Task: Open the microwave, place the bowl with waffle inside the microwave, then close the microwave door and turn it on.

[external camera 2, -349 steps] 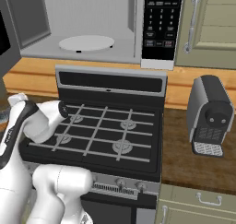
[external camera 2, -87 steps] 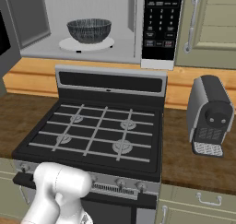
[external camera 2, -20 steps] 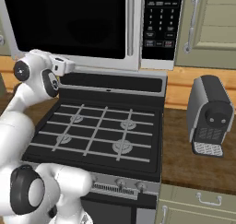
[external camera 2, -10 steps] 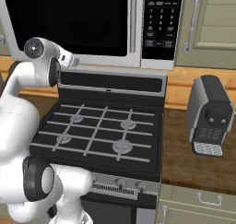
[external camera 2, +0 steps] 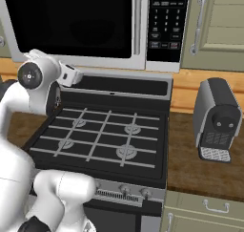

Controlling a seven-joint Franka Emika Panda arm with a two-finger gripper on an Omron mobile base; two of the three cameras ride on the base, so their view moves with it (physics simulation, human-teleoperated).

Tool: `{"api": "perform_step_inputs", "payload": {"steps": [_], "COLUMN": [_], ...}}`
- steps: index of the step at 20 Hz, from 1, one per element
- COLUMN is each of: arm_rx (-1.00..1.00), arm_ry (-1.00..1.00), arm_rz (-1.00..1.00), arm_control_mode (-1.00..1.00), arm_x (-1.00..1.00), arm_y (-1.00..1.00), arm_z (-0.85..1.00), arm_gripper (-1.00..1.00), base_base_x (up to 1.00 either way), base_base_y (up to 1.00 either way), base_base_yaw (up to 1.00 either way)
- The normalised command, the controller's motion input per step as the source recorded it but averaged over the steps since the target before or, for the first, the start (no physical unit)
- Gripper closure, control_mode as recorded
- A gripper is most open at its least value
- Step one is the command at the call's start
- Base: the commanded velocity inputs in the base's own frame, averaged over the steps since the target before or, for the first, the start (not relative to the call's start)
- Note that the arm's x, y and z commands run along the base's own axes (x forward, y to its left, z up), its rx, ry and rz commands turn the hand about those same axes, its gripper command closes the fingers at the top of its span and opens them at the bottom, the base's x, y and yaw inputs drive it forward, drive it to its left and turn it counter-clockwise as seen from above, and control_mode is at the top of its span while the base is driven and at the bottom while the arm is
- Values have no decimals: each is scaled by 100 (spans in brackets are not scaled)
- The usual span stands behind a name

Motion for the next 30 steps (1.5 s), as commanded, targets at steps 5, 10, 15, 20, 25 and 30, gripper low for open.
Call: {"api": "perform_step_inputs", "payload": {"steps": [5,10,15,20,25,30], "arm_rx": [34,32,35,35,17,19], "arm_ry": [-19,0,8,34,5,1], "arm_rz": [-2,-7,-2,-3,-5,-4], "arm_control_mode": [-100,-100,-100,-100,-100,-100], "arm_x": [-99,-63,-15,7,0,17], "arm_y": [-96,-100,-100,-99,-42,-46], "arm_z": [39,56,56,7,-2,-21], "arm_gripper": [-100,100,100,100,100,100], "base_base_x": [0,0,0,0,0,0], "base_base_y": [0,0,0,0,0,0], "base_base_yaw": [0,0,0,0,0,0]}}
